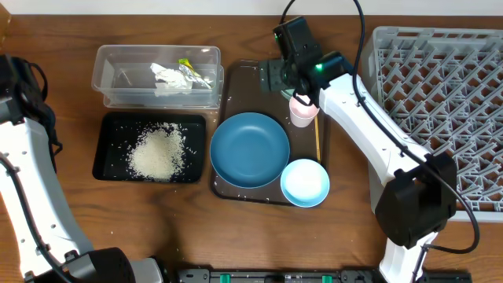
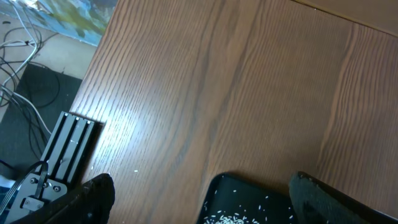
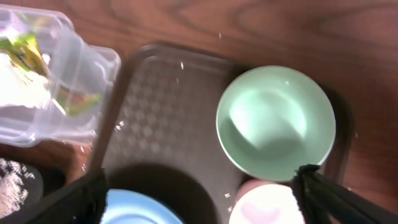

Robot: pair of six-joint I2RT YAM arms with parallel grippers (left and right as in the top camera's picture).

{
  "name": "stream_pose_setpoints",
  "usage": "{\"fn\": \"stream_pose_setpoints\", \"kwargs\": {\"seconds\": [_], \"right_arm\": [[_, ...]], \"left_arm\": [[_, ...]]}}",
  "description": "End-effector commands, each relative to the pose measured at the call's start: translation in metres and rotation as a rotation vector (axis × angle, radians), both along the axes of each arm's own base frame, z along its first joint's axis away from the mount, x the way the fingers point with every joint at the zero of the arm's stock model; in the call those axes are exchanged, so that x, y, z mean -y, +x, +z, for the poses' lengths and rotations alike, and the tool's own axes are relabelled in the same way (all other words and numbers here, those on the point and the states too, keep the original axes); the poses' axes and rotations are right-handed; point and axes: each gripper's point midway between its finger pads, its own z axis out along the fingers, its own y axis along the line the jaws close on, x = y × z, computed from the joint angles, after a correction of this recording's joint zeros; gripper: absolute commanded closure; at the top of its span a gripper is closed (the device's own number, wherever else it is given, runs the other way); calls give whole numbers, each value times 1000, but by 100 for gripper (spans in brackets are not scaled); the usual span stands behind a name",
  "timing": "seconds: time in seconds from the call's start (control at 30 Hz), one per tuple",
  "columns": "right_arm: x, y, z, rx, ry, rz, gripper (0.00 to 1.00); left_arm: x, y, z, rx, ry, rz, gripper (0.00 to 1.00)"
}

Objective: Sort waste into correct bins and load items into the dishwasher rack
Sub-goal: 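Reach the right gripper over the brown tray to the pink cup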

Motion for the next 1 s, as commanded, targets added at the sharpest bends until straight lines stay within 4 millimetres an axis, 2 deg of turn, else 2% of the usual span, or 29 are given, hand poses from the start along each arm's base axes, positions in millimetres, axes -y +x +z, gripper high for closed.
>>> {"fn": "stream_pose_setpoints", "kwargs": {"seconds": [0.0,0.17,0.5,0.7,0.83,0.9,0.97], "right_arm": [[7,12,11,44,12,-33,1],[4,16,15,64,25,-32,1],[6,10,9,32,13,-27,1],[11,-2,-1,-28,-16,-23,1],[7,-12,-6,-71,-24,40,1],[9,-17,-9,-94,-32,47,4],[11,-21,-12,-114,-41,45,13]], "left_arm": [[-1,-3,3,9,11,19,9],[-1,-3,3,9,11,19,8],[-1,-3,3,9,11,19,9],[-1,-3,3,9,11,19,9],[-1,-3,3,9,11,19,9],[-1,-3,3,9,11,19,9],[-1,-3,3,9,11,19,8]]}}
